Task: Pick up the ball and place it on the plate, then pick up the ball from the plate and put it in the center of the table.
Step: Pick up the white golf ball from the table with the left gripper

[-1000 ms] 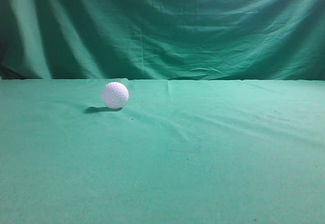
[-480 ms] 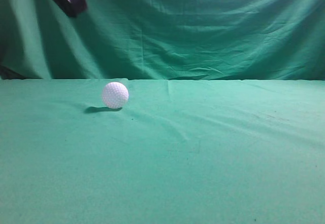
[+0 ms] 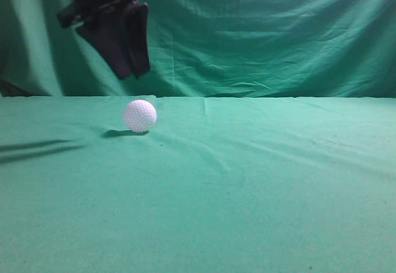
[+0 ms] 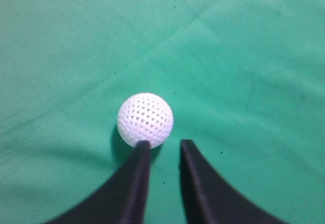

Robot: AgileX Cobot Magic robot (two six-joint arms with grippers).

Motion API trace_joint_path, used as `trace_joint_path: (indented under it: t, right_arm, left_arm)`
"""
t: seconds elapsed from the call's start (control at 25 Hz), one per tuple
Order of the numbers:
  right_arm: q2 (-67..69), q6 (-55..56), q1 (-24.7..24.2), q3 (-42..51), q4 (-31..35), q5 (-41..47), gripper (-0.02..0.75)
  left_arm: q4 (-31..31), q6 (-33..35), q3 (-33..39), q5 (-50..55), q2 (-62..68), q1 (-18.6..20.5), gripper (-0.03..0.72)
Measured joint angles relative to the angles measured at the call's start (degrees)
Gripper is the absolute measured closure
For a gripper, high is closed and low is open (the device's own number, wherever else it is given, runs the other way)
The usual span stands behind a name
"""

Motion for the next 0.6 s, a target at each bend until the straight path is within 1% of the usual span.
trace_joint_path:
  t: [0.2, 0.24, 0.28, 0.32, 0.36, 0.48, 0.52, 0.56, 0.6]
  right_arm:
    - [0.0, 0.0, 0.0, 0.0, 0.0, 0.0, 0.738]
    - [0.0, 0.0, 0.0, 0.0, 0.0, 0.0, 0.738]
    - [0.0, 0.0, 0.0, 0.0, 0.0, 0.0, 0.738]
    - [0.0, 0.0, 0.0, 0.0, 0.0, 0.0, 0.738]
    - [0.0, 0.0, 0.0, 0.0, 0.0, 0.0, 0.738]
    - [0.0, 0.1, 0.0, 0.0, 0.0, 0.0, 0.738]
    - [0.0, 0.1, 0.0, 0.0, 0.0, 0.0, 0.738]
    - [0.0, 0.1, 0.0, 0.0, 0.0, 0.0, 0.738]
    - [0.0, 0.1, 0.0, 0.0, 0.0, 0.0, 0.738]
  left_arm:
    - [0.1, -0.2, -0.9, 0.4, 3.6, 0.0, 0.137]
    - [0.2, -0.2, -0.9, -0.2, 4.0, 0.0, 0.079]
    - [0.2, -0.2, -1.0, -0.7, 4.5, 0.0, 0.045]
    - [0.2, -0.2, -1.1, -1.5, 4.9, 0.0, 0.027]
    - [0.2, -0.2, -1.5, -2.0, 5.4, 0.0, 0.044]
    - [0.2, -0.2, -3.1, -2.8, 6.9, 0.0, 0.044]
    - [0.2, -0.2, -3.4, -2.8, 7.6, 0.0, 0.125]
    - [0.2, -0.2, -3.7, -2.8, 8.0, 0.0, 0.164]
    - [0.2, -0.2, -4.0, -2.8, 8.5, 0.0, 0.183]
